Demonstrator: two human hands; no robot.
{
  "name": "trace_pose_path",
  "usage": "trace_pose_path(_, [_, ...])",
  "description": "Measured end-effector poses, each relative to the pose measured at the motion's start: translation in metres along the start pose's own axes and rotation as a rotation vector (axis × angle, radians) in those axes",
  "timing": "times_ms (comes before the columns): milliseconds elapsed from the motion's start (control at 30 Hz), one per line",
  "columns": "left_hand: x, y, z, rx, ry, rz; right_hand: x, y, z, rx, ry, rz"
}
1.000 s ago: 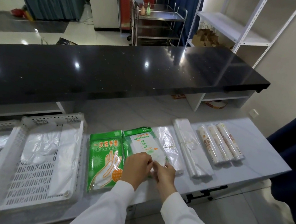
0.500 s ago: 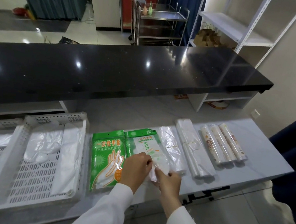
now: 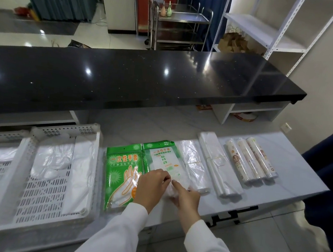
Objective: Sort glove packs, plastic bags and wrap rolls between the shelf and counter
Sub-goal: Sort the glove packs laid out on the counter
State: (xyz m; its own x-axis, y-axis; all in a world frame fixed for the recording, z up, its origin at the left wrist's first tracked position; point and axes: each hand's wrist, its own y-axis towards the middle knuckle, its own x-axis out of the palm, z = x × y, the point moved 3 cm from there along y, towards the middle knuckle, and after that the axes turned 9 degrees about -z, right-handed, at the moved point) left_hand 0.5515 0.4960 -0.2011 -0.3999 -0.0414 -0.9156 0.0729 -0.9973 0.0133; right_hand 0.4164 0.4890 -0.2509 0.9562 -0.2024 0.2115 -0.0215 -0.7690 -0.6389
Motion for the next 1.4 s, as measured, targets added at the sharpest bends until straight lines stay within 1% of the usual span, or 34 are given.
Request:
trace_pose_path(100, [0.0, 0.0, -0.001, 0.006, 0.006, -0.019, 0.002, 0.002, 0.002, -0.006, -0.039, 0.055])
trace_pose_path(200, [0.0, 0.002, -0.002, -0.006, 0.031, -0.057, 0.004, 0.001, 0.002, -0.005, -0.058, 0.064])
trace_pose_path(367, [0.001, 0.004, -0.002, -0.046, 0.014, -0.051, 0.002, -0.006, 0.003, -0.02, -0.124, -0.022])
trace_pose_path(533, [0.002, 0.006, -0.005, -0.106, -0.071, -0.045, -0.006, -0.015, -0.002, -0.061, -0.242, -0.02])
trace_pose_path(633, [0.002, 0.009, -0.007, -0.125, -0.11, -0.029, -0.009, -0.024, -0.005, -0.082, -0.225, -0.049])
trace_pose_path(833, [-0.005, 0.014, -0.008, -0.152, -0.135, -0.007, -0.021, -0.041, -0.015, -0.032, -0.205, -0.069])
trace_pose_path(933, [-0.009, 0.016, -0.009, -0.188, -0.196, -0.015, -0.032, -0.052, -0.025, -0.044, -0.2, -0.121])
trace_pose_path(1167, [-0.003, 0.012, -0.012, -0.291, -0.526, -0.069, -0.05, -0.073, -0.055, -0.1, -0.176, -0.265])
trace_pose_path(1300, [-0.003, 0.011, -0.012, -0.315, -0.585, -0.119, -0.054, -0.078, -0.076, -0.109, -0.184, -0.345])
trace_pose_path(1400, [-0.006, 0.01, -0.01, -0.337, -0.593, -0.116, -0.054, -0.081, -0.095, -0.109, -0.19, -0.438])
